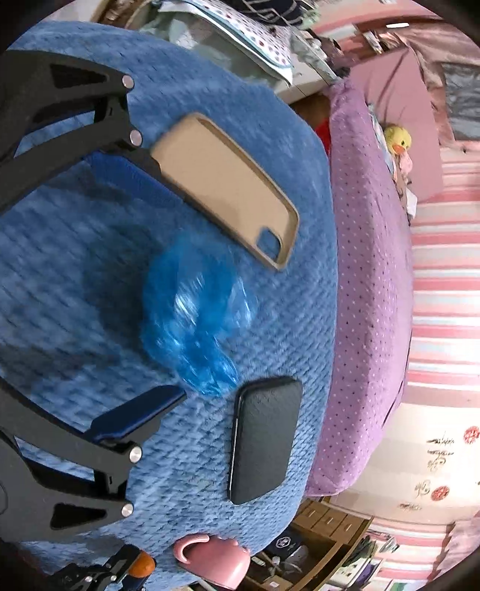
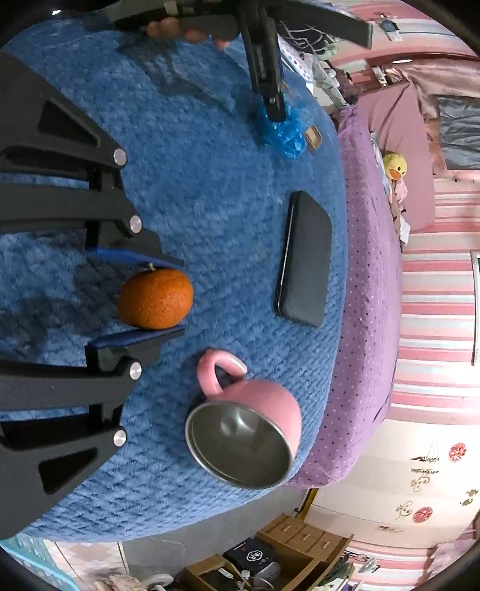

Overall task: Collect trash
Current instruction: 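Grasp the blue plastic bag with the left tool while the right tool holds the orange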

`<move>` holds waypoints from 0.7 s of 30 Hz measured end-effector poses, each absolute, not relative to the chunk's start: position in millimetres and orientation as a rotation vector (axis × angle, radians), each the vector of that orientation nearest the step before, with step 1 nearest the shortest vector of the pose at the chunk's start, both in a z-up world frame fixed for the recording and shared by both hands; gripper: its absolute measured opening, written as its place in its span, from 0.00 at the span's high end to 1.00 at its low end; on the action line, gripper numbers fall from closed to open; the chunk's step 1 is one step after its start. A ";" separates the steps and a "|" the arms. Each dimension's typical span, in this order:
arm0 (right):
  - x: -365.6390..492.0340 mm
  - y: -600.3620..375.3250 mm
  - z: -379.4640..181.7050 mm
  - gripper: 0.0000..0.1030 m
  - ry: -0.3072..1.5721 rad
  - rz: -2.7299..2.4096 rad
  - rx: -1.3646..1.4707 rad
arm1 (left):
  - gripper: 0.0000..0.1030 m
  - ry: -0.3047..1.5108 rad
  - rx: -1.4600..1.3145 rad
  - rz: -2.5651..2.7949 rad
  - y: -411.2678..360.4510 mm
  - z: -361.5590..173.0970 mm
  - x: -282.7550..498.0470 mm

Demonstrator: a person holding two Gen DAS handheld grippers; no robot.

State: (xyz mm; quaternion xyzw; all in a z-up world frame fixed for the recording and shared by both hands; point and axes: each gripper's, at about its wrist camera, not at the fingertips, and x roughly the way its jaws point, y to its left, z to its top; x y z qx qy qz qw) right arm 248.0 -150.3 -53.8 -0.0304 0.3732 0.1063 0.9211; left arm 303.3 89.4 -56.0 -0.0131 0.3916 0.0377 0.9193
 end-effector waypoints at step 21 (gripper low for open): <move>205.8 -169.6 -49.4 0.70 0.718 0.192 -0.052 | 0.67 0.839 -0.119 -0.034 74.1 -56.7 232.6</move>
